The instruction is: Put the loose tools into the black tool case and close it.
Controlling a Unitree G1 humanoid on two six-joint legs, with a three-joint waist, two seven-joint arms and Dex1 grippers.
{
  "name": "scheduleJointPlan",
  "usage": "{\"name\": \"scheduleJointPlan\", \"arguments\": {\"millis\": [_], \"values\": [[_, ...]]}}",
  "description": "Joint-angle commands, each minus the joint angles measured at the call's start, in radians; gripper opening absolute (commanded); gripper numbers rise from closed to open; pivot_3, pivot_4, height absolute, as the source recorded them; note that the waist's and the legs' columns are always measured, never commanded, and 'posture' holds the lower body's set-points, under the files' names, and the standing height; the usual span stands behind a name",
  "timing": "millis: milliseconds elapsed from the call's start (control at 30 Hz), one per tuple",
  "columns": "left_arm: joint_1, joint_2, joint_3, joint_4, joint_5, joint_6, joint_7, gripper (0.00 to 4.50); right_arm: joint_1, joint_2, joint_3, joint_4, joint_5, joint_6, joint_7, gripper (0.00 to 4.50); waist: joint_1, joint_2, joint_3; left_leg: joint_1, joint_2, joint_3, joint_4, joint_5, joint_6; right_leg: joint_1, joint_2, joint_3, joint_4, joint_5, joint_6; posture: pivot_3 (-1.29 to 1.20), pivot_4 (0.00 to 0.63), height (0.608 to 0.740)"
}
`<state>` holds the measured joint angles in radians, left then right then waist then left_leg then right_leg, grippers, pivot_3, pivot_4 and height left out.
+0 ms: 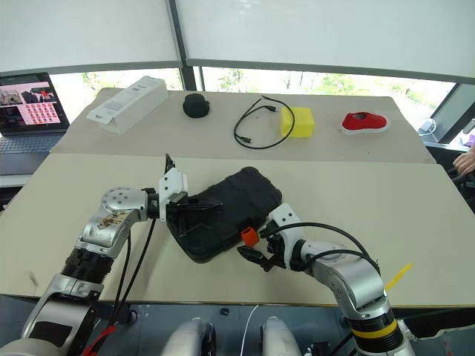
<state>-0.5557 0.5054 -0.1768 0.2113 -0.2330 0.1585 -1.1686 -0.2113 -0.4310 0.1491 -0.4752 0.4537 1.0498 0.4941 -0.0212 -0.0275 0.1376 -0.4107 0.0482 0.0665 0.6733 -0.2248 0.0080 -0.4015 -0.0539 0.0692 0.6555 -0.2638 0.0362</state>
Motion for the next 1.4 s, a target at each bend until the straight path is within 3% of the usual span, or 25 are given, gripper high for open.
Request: {"name": "scheduleJointPlan", "arguments": {"millis": [33, 200, 267, 900, 1300, 1367, 1400], "values": [[0.041, 0.009, -0.039, 0.047, 0.037, 0.04, -0.004, 0.0, -0.01, -0.001, -0.008, -0.001, 0.002, 0.001, -0.01, 3.26, 0.0, 0.0, 0.0, 0.0, 0.0, 0.0, 0.0, 0.0, 0.0, 0.0, 0.0, 0.0, 0.0, 0.0, 0.0, 0.0, 0.15, 0.74], [0.04, 0.01, -0.037, 0.049, 0.036, 0.037, -0.003, 0.0, -0.005, -0.032, 0.007, -0.012, 0.003, -0.001, 0.009, 1.63, 0.0, 0.0, 0.0, 0.0, 0.0, 0.0, 0.0, 0.0, 0.0, 0.0, 0.0, 0.0, 0.0, 0.0, 0.0, 0.0, 0.15, 0.74], [0.04, 0.009, -0.037, 0.051, 0.036, 0.035, -0.003, 0.0, -0.008, -0.04, 0.011, -0.013, 0.004, -0.006, 0.018, 1.26, 0.0, 0.0, 0.0, 0.0, 0.0, 0.0, 0.0, 0.0, 0.0, 0.0, 0.0, 0.0, 0.0, 0.0, 0.0, 0.0, 0.15, 0.74], [0.043, 0.006, -0.038, 0.053, 0.035, 0.035, -0.004, 0.0, 0.033, -0.083, -0.032, -0.046, 0.024, -0.164, 0.129, 1.26, 0.003, 0.0, 0.0, 0.0, 0.0, -0.001, -0.004, 0.0, 0.0, 0.001, 0.0, 0.0, -0.007, 0.0, 0.0, 0.0, 0.15, 0.74], [0.041, 0.002, -0.044, 0.055, 0.037, 0.036, -0.007, 0.0, -0.015, -0.023, 0.033, 0.029, -0.053, -0.168, 0.057, 1.26, 0.001, 0.0, 0.0, 0.0, 0.0, -0.001, -0.005, 0.0, 0.0, 0.001, 0.0, 0.0, -0.008, 0.0, 0.0, 0.0, 0.15, 0.74], [0.043, 0.003, -0.044, 0.053, 0.036, 0.036, -0.007, 0.0, -0.013, -0.006, 0.022, 0.031, -0.057, -0.203, 0.055, 2.25, -0.001, 0.0, 0.0, 0.001, 0.0, -0.001, -0.005, 0.0, 0.0, 0.001, 0.0, 0.0, -0.008, 0.0, 0.0, 0.0, 0.15, 0.74], [0.043, 0.003, -0.044, 0.053, 0.037, 0.037, -0.007, 0.0, -0.013, 0.0, 0.015, 0.032, -0.054, -0.208, 0.055, 2.48, -0.002, 0.0, 0.0, 0.001, 0.0, -0.001, -0.005, 0.0, 0.0, 0.001, 0.0, 0.0, -0.008, 0.0, 0.0, 0.0, 0.15, 0.74]]}}
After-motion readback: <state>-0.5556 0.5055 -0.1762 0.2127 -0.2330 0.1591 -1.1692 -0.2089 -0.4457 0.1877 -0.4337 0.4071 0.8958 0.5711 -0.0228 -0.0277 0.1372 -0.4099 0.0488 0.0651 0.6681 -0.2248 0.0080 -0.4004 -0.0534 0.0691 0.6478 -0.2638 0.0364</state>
